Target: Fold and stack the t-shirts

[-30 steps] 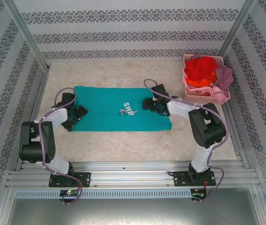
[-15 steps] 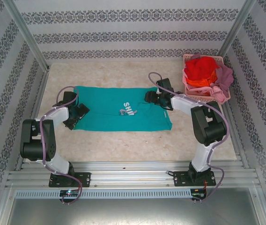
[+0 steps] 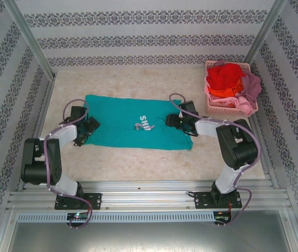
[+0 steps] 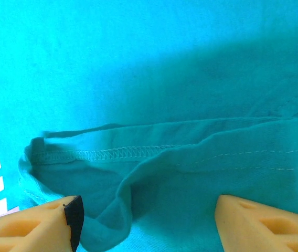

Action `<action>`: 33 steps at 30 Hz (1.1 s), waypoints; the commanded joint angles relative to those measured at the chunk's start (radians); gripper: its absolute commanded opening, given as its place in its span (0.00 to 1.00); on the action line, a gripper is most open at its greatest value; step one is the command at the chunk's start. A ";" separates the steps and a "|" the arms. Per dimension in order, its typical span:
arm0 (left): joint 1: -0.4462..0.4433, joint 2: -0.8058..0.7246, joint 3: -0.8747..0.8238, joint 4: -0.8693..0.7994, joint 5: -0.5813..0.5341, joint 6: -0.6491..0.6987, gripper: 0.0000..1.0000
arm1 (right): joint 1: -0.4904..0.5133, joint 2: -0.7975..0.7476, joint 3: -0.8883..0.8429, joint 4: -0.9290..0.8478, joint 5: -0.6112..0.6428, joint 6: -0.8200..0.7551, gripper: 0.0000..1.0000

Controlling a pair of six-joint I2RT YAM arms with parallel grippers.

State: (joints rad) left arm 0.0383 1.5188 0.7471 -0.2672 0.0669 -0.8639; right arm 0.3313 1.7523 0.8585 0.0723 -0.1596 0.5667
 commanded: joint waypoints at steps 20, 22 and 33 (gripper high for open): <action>-0.028 -0.242 0.026 -0.314 -0.076 -0.029 1.00 | 0.030 -0.308 -0.067 -0.186 0.032 -0.057 0.72; -0.026 -0.154 0.123 -0.316 -0.131 -0.011 1.00 | 0.038 -0.299 -0.026 -0.184 0.046 -0.075 0.72; -0.008 0.346 0.633 -0.418 -0.301 -0.063 0.84 | 0.082 -0.204 0.108 -0.185 0.035 -0.096 0.73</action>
State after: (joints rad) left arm 0.0216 1.8034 1.3029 -0.5938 -0.1627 -0.9009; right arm 0.3977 1.5261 0.9417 -0.0971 -0.1398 0.4911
